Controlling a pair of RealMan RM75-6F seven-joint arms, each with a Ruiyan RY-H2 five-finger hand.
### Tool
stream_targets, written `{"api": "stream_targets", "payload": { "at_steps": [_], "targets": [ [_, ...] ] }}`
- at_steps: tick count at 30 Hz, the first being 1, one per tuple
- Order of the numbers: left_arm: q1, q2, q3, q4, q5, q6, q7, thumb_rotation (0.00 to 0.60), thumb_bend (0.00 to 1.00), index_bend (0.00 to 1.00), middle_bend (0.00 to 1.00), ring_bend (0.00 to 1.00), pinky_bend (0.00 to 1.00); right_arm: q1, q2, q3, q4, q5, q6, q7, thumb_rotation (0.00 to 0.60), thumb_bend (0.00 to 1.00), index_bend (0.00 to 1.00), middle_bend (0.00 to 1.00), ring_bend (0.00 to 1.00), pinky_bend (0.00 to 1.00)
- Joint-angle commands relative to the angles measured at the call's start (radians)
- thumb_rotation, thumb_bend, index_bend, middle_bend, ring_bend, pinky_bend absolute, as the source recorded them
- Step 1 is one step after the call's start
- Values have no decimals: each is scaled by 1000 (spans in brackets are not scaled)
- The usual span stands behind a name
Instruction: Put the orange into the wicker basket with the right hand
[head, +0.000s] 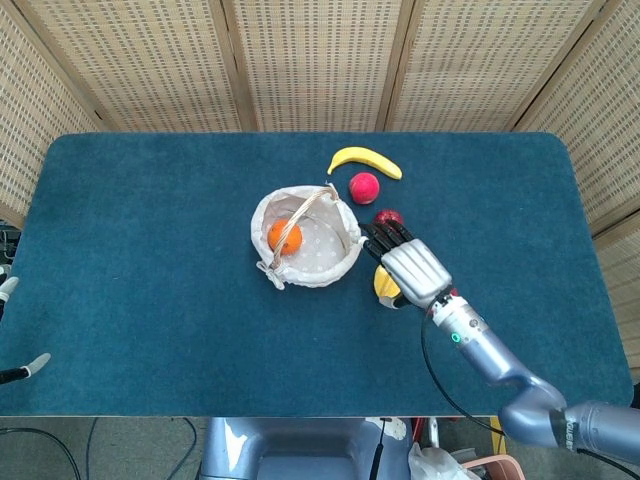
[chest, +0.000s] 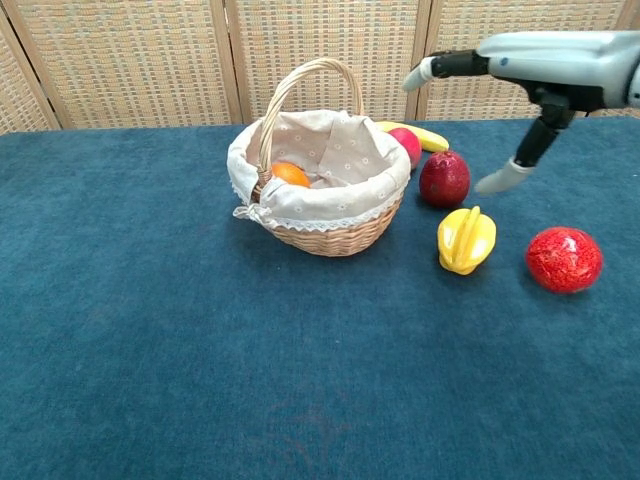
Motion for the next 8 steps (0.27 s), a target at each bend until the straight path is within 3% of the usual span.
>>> {"api": "stream_targets", "payload": {
  "at_steps": [1, 5, 8],
  "targets": [
    [9, -2, 8, 0, 21, 20, -1, 600, 0, 0, 0, 0, 0, -135, 47, -113, 21, -184, 168, 62, 600, 0, 84, 0, 0, 0],
    [21, -6, 18, 3, 53, 47, -1, 600, 0, 0, 0, 0, 0, -228, 39, -173, 119, -292, 295, 102, 600, 0, 75, 0, 0, 0],
    [31, -9, 26, 3, 74, 67, 3, 600, 0, 0, 0, 0, 0, -315, 30, -197, 148, -279, 378, 40, 600, 0, 18, 0, 0, 0]
  ]
}}
